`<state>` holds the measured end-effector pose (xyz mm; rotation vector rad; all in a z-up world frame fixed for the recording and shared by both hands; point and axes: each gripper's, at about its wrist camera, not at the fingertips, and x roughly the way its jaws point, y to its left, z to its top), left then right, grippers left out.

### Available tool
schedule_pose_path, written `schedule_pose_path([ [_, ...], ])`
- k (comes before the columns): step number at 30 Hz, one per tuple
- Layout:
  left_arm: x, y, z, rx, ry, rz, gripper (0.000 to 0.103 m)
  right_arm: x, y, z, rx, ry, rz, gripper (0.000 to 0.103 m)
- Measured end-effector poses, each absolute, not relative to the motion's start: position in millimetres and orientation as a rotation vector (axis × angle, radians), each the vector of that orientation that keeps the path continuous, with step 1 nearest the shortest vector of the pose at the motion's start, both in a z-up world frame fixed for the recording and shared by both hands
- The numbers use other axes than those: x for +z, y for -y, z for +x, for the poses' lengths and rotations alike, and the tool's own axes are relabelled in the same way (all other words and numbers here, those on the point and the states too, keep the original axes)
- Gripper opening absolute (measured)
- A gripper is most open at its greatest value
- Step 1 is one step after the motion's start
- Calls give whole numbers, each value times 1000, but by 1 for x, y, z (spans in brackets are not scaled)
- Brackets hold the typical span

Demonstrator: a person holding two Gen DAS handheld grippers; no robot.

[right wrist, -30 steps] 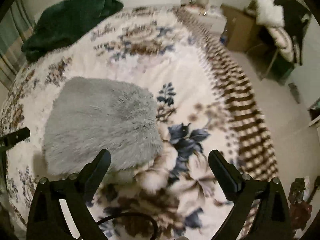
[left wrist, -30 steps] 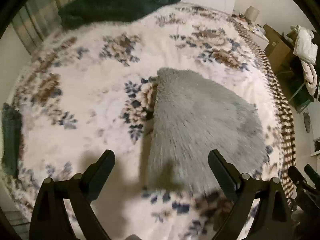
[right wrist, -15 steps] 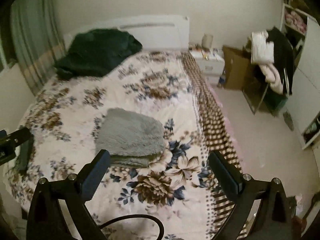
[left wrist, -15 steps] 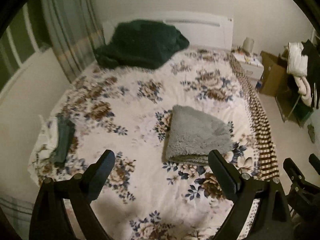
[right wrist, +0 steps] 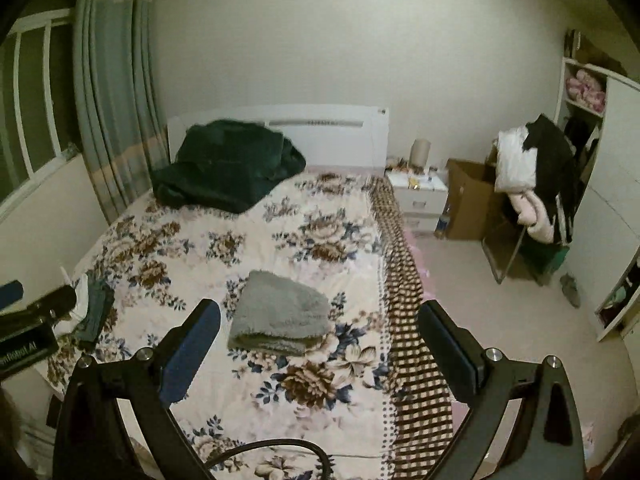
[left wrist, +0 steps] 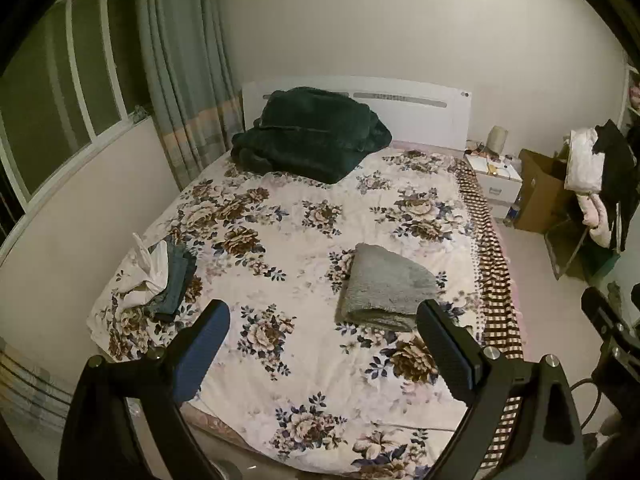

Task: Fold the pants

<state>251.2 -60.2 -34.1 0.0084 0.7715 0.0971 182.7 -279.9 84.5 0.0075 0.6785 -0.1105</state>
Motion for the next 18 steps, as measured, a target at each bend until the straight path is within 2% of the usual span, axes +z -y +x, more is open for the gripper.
schedule_pose_path([
  [8, -8, 58, 223, 96, -720, 44, 98, 135, 264, 132, -119, -624, -13, 103],
  [18, -1, 58, 200, 81, -699, 64, 98, 148, 250, 92, -106, -642, 2, 103],
])
